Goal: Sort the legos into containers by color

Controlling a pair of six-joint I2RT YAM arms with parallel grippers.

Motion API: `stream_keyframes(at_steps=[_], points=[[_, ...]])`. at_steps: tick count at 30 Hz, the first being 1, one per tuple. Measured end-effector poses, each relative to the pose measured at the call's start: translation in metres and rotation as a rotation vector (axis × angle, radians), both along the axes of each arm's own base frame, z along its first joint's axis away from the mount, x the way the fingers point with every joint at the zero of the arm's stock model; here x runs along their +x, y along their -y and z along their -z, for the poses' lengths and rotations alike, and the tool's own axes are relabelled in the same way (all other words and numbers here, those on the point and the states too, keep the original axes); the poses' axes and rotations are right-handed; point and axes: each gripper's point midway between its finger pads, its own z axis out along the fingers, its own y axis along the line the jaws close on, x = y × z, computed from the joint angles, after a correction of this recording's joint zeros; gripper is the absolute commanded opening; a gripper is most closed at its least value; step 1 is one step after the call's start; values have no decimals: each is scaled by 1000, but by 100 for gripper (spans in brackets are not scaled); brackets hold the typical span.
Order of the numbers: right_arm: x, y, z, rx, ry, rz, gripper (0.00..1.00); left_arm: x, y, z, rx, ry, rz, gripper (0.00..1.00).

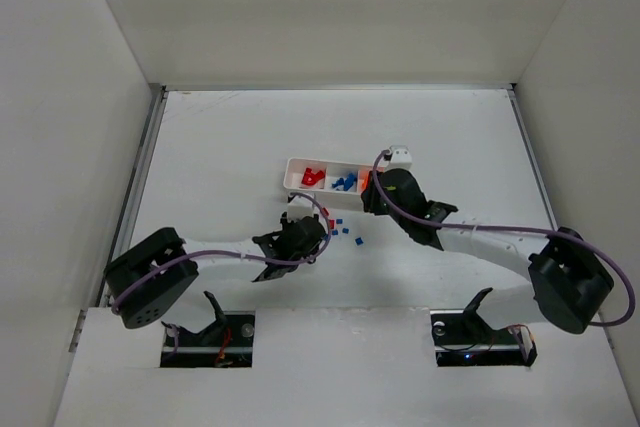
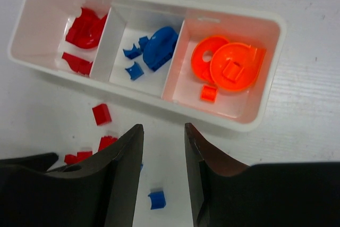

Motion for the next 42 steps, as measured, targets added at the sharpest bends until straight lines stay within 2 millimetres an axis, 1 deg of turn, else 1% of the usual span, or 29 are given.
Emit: stream_keyframes(at_steps=[2, 7, 13, 18, 19, 21, 23, 25, 27, 29, 31, 33, 35, 39, 42], points=[[-7, -2, 5, -2, -9, -11, 43, 4, 3, 0, 6, 6, -2, 34], [-13, -1, 13, -4, -23, -17, 43, 9, 8, 1, 21, 19, -4, 24], [-19, 2, 13, 10, -19, -13, 43, 9, 6, 1, 41, 22, -6, 15], [-29, 2, 13, 26, -19, -25, 43, 6, 0, -1, 66, 12, -8, 14], [-32, 1, 15, 28, -22, -31, 43, 5, -3, -3, 69, 10, -10, 14], [-39, -3, 18, 26, -30, -50, 43, 7, -6, -14, 51, 22, -19, 14], [-47, -10, 22, 25, -37, -75, 42, 15, -9, -33, 10, 49, -42, 14], [-53, -15, 24, 26, -42, -93, 39, 30, -9, -55, -38, 87, -75, 14], [-56, -20, 26, 32, -47, -105, 39, 49, -7, -78, -88, 128, -107, 14], [-59, -24, 29, 32, -52, -114, 41, 68, -6, -96, -126, 162, -134, 14], [-63, -26, 31, 31, -55, -126, 43, 85, -4, -107, -152, 182, -150, 14], [-69, -29, 34, 25, -60, -144, 46, 100, -3, -109, -159, 187, -162, 15], [-74, -32, 35, 21, -65, -157, 49, 114, -3, -105, -152, 181, -174, 16], [-79, -31, 41, 7, -84, -159, 49, 136, -2, -85, -120, 144, -189, 20], [-81, -29, 52, -18, -111, -152, 49, 142, -1, -71, -98, 117, -188, 29]])
